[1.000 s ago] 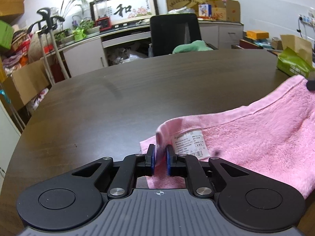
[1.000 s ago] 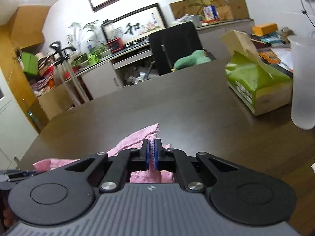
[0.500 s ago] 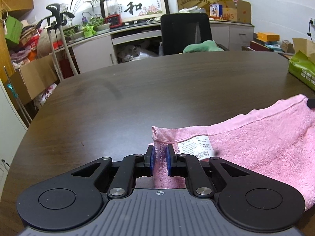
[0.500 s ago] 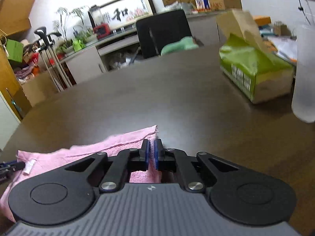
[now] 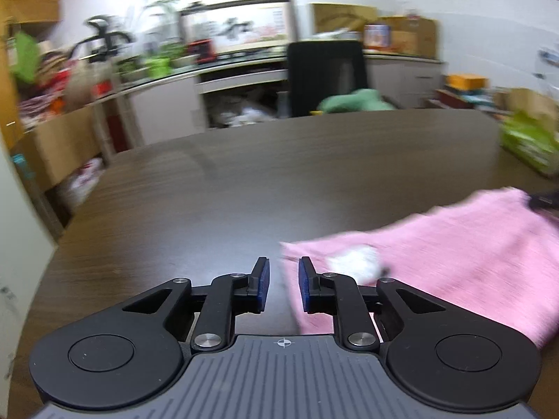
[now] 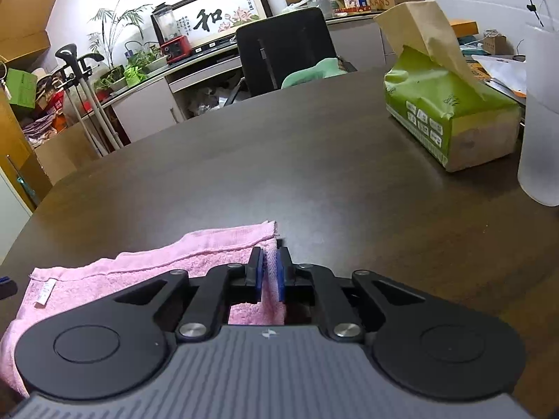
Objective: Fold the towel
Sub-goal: 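Open both grippers and release the folded towel on the table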
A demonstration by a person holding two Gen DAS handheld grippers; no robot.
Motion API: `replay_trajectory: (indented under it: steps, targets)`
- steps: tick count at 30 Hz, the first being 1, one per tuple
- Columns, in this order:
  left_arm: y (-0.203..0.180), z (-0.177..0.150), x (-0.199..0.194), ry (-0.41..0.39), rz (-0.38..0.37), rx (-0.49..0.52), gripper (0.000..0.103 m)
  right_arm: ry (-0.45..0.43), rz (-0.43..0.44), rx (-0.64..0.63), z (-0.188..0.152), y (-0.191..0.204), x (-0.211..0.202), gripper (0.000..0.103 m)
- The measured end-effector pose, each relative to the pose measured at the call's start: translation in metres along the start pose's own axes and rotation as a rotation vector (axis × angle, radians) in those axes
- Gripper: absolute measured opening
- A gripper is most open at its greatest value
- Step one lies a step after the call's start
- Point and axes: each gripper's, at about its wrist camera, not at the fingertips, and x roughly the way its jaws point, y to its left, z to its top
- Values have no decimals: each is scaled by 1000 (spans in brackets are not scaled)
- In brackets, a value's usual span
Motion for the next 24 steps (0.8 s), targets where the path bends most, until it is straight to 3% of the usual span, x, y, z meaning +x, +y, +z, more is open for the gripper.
replay_trajectory:
  steps: [3, 8, 10, 11, 12, 13, 17, 20, 22, 24]
  targets:
    - [-19, -17, -10, 13, -59, 88, 22, 2, -1, -17, 1, 2, -2, 15]
    - [-28, -34, -21, -4, -80, 118, 23, -47, 34, 4, 2, 3, -23, 26]
    - [-25, -37, -27, -26, -87, 110, 25, -97, 86, -13, -3, 13, -50, 36]
    - [-24, -40, -29, -36, -103, 108, 26, -101, 119, -17, -6, 16, -58, 40]
    - [-24, -41, -30, -38, -112, 109, 27, -102, 150, -19, -10, 20, -65, 49]
    - [-26, -42, -29, -34, -114, 113, 27, -91, 193, -17, -16, 24, -72, 51]
    - [-33, -45, -19, 1, -121, 135, 28, 61, 394, 67, -47, 28, -81, 51]
    - [-33, -49, -21, -2, -115, 148, 29, 116, 381, 134, -57, 16, -77, 51]
    - [-34, -52, -24, -4, -102, 167, 29, 115, 340, 172, -56, 0, -74, 35]
    - [-36, -56, -27, -10, -86, 196, 30, 114, 311, 211, -56, -16, -71, 31]
